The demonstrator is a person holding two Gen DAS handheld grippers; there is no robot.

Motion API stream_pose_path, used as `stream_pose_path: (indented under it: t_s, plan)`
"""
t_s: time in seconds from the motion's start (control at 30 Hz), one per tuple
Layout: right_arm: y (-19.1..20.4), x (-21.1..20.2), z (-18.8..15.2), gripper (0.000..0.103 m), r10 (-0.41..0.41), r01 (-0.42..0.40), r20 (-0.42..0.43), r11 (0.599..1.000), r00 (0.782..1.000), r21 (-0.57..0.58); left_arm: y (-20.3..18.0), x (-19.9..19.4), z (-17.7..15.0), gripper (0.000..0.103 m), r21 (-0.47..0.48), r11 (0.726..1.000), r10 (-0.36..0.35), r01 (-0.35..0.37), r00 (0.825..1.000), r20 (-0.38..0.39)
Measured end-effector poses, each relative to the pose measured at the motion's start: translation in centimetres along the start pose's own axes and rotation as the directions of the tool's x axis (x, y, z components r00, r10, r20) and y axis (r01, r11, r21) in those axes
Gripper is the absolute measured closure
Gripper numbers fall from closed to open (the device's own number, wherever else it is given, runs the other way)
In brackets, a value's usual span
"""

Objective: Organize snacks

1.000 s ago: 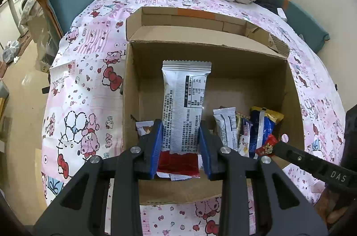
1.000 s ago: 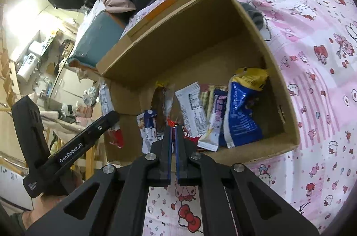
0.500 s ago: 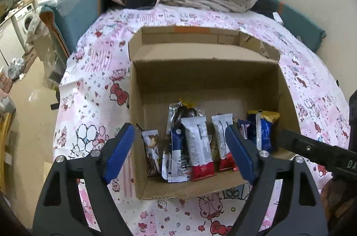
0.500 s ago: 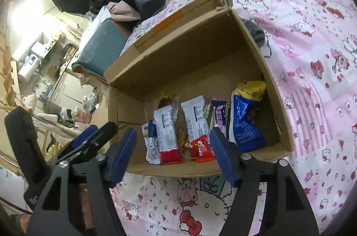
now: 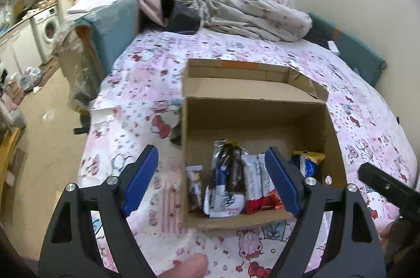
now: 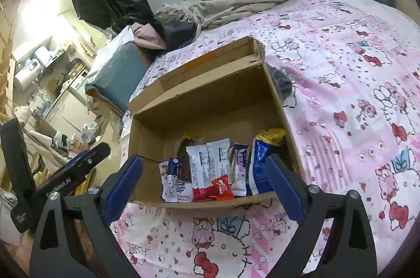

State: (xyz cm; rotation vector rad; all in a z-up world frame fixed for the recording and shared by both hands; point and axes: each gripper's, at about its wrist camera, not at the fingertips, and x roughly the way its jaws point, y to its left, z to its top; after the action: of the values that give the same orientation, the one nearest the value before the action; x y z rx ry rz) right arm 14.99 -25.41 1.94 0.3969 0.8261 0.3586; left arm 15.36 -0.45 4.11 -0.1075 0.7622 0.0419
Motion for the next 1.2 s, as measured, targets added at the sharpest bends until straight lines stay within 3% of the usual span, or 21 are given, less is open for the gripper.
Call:
stream_pose_path:
  t_s: [0.17, 0.5, 0.67, 1.0, 1.2]
  plan:
    - [0.6, -1.2, -0.6, 0.001, -0.031, 0.032, 0.019, 0.999, 0.999, -0.039, 0.7, -1.8, -1.4, 0.022, 0.002, 1.0, -0.012, 0.012, 1.0, -0.007]
    - [2.7, -3.7, -2.9, 0.001, -0.084, 0.092, 0.07, 0.987, 0.994, -0.129, 2.0, -4.6, -3.4, 0.017, -0.001, 1.0, 0.0, 0.0, 1.0, -0.008]
    - [3.0, -4.2, -3.8, 0.001, -0.103, 0.113, 0.077, 0.984, 0.992, -0.135, 2.6, -5.6, -4.7, 0.001, -0.039, 0.999, -0.006, 0.006, 1.0, -0.011]
    - [4.3, -3.3, -4.4, 0.0, -0.151, 0.17, 0.107, 0.966, 0.983, -0.197, 2.1, -5.9, -5.0, 0.0, -0.016, 1.0, 0.005, -0.005, 1.0, 0.028]
    - [4.2, -2.6, -4.5, 0.0, -0.161, 0.178, 0.095, 0.963, 0.982, -0.201, 2.1, -5.5, -5.2, 0.0, -0.014, 1.0, 0.01, -0.01, 1.0, 0.009]
